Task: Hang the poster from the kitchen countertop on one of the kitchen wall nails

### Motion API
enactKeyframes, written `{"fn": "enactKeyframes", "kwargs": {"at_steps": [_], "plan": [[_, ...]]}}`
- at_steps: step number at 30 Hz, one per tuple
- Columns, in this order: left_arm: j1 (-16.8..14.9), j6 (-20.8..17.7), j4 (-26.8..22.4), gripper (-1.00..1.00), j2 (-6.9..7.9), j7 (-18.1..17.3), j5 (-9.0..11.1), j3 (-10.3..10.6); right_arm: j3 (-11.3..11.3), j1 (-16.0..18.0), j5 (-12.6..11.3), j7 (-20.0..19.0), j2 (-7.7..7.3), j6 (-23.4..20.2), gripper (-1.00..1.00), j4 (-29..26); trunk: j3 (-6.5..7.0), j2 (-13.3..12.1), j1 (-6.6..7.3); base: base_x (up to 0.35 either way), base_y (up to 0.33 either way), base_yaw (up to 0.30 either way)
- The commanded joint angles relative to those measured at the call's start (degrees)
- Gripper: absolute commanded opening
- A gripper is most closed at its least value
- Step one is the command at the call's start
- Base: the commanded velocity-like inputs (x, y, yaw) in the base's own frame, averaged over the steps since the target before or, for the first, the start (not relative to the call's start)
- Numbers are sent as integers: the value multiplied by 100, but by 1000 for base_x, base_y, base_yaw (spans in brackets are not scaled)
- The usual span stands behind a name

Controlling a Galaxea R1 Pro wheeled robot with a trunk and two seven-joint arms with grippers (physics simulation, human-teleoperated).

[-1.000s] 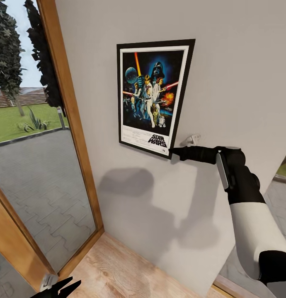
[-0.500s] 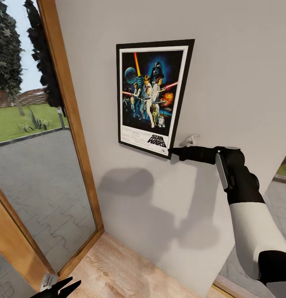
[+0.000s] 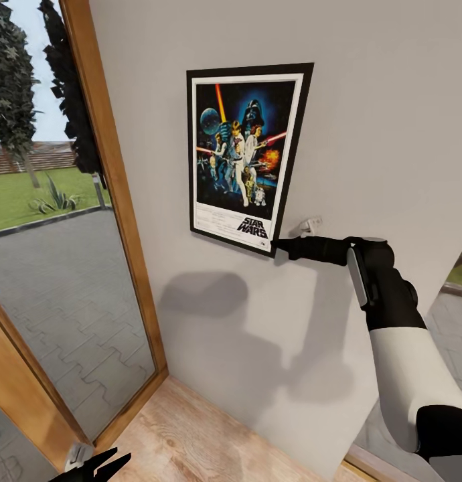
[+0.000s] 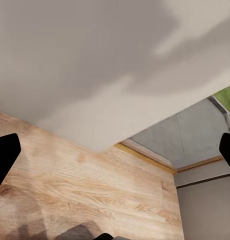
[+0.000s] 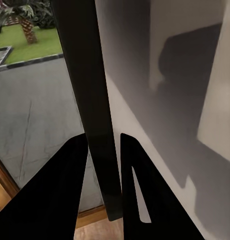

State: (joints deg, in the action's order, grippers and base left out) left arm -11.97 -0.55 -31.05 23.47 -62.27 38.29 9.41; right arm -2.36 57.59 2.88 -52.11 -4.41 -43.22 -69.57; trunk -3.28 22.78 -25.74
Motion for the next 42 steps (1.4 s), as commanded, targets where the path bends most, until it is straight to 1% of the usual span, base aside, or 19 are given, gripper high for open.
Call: {"fn": "enactKeyframes", "kwargs": {"at_steps": [1,21,22,25,29,36,42], "plan": [[-8,-6,3,100,8,-5,58,43,-10,7,20,-45,2,-37,-100,-4,-14,14,-4,0,0,0],[-8,-6,3,100,8,-5,57,43,49,11,20,-45,3,-45,-100,-4,-14,14,-4,0,0,0],[-8,-6,3,100,8,-5,57,43,54,18,23,-38,63,-51,-100,-4,-14,14,-4,0,0,0],[-8,-6,3,100,8,-5,56,43,52,26,26,-31,150,-54,-100,-4,-14,14,-4,0,0,0],[-8,-6,3,100,8,-5,57,43,51,122,30,-20,197,-56,-100,-4,-14,14,-4,0,0,0],[-8,-6,3,100,8,-5,59,43,51,145,36,-9,203,-62,-100,3,-14,14,-4,0,0,0],[-8,-6,3,100,8,-5,58,43,51,147,-1,281,203,-74,-100,5,-14,14,-4,0,0,0]]}}
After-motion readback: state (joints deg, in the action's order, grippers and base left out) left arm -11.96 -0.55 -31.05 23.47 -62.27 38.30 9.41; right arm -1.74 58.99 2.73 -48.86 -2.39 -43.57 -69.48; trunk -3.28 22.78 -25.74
